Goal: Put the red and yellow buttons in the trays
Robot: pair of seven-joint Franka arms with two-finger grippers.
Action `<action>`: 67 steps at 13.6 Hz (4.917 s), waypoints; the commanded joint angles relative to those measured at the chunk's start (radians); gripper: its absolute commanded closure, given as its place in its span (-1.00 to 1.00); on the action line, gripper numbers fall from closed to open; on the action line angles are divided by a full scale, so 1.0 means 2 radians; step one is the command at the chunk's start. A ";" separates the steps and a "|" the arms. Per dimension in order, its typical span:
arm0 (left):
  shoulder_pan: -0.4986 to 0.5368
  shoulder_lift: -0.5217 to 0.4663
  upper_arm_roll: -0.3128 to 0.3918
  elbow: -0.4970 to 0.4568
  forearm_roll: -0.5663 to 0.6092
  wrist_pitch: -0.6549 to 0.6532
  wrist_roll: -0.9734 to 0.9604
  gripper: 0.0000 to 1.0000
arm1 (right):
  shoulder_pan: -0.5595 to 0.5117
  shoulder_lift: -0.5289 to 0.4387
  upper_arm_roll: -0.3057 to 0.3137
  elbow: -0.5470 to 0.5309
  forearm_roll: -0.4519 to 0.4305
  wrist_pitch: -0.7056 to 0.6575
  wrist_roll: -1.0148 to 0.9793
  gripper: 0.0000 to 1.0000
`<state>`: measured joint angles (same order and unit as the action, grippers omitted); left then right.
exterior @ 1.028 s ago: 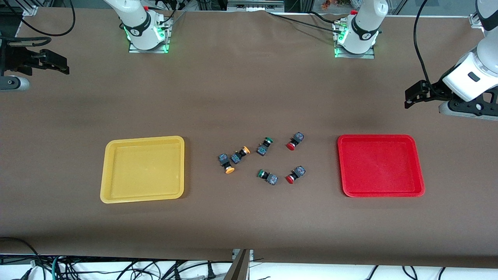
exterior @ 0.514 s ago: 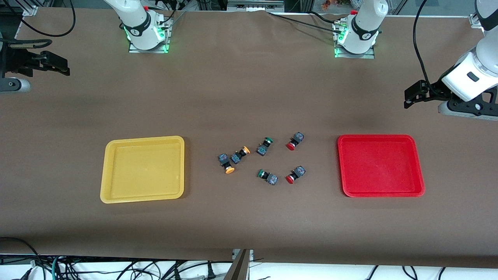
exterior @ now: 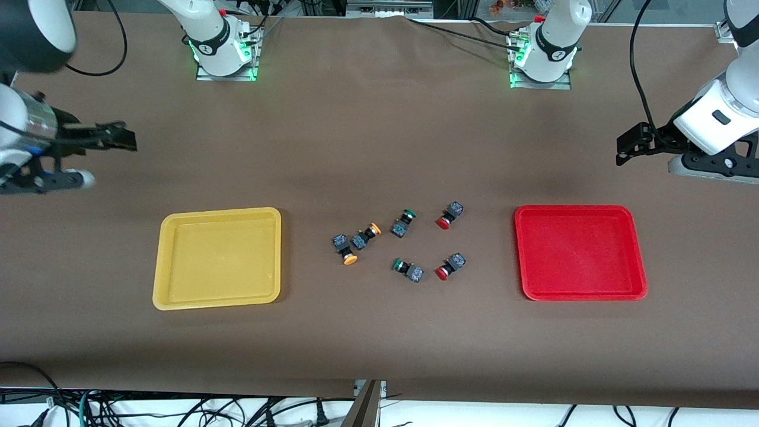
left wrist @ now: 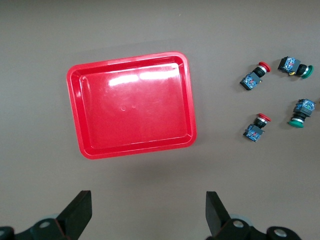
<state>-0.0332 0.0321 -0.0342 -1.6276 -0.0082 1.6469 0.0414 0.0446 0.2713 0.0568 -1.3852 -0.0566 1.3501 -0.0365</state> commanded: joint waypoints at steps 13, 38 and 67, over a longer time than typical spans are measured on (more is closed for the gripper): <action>-0.003 -0.003 0.004 -0.001 -0.005 -0.018 -0.006 -1.00 | 0.133 0.195 0.002 0.008 0.081 0.284 0.007 -1.00; -0.003 -0.004 0.004 -0.002 -0.005 -0.019 -0.006 -1.00 | 0.231 0.304 -0.003 -0.005 0.074 0.499 0.052 -0.71; -0.222 0.278 -0.014 -0.118 -0.041 0.359 -0.007 -1.00 | 0.231 0.302 -0.008 -0.005 0.048 0.504 0.063 1.00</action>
<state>-0.4301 0.5884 -0.0730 -1.8158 -0.0840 2.2853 0.0200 0.5011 0.8830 0.0435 -1.3960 0.0444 2.3504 0.0667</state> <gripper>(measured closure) 0.000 0.586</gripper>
